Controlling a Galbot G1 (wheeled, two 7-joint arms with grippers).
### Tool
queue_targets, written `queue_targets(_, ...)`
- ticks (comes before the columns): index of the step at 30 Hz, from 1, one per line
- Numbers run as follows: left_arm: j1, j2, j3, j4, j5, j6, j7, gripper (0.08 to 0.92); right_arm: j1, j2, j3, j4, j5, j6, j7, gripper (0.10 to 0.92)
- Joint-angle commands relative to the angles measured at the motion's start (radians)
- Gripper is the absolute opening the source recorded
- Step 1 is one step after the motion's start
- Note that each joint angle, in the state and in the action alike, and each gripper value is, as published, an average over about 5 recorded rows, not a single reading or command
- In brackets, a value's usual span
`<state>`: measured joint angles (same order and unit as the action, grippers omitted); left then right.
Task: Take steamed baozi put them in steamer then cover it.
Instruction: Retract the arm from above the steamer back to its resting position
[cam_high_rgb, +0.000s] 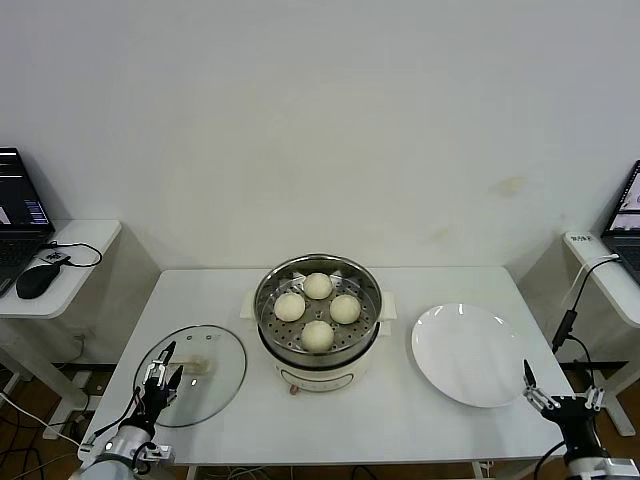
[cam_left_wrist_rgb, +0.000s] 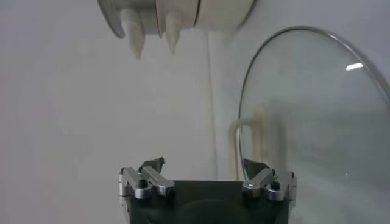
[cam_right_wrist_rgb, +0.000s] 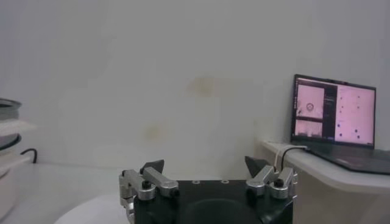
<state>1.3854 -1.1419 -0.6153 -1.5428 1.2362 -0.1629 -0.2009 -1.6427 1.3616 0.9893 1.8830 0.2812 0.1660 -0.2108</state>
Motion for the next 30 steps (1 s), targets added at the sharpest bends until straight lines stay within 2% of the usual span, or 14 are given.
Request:
queue_targets(1, -0.065, -0.005, 0.012, 0.049, 0.002, -0.001, 0.006, 0.823, -0.009, 0.005, -0.001, -0.002, -0.006, 0.001, -0.004, 0.823)
queue_targets(17, -0.145, -0.021, 0.040, 0.152, -0.025, -0.005, -0.002, 0.817, -0.010, 0.011, -0.019, -0.021, -0.024, 0.003, -0.015, 0.823)
queue_targets(20, -0.154, -0.023, 0.043, 0.175, -0.024, -0.006, -0.006, 0.764, -0.010, 0.011, -0.020, -0.025, -0.026, 0.003, -0.017, 0.823)
queue_targets(30, -0.165, -0.021, 0.038, 0.215, -0.032, -0.018, -0.035, 0.472, -0.007, 0.014, -0.028, -0.028, -0.032, 0.005, -0.020, 0.823)
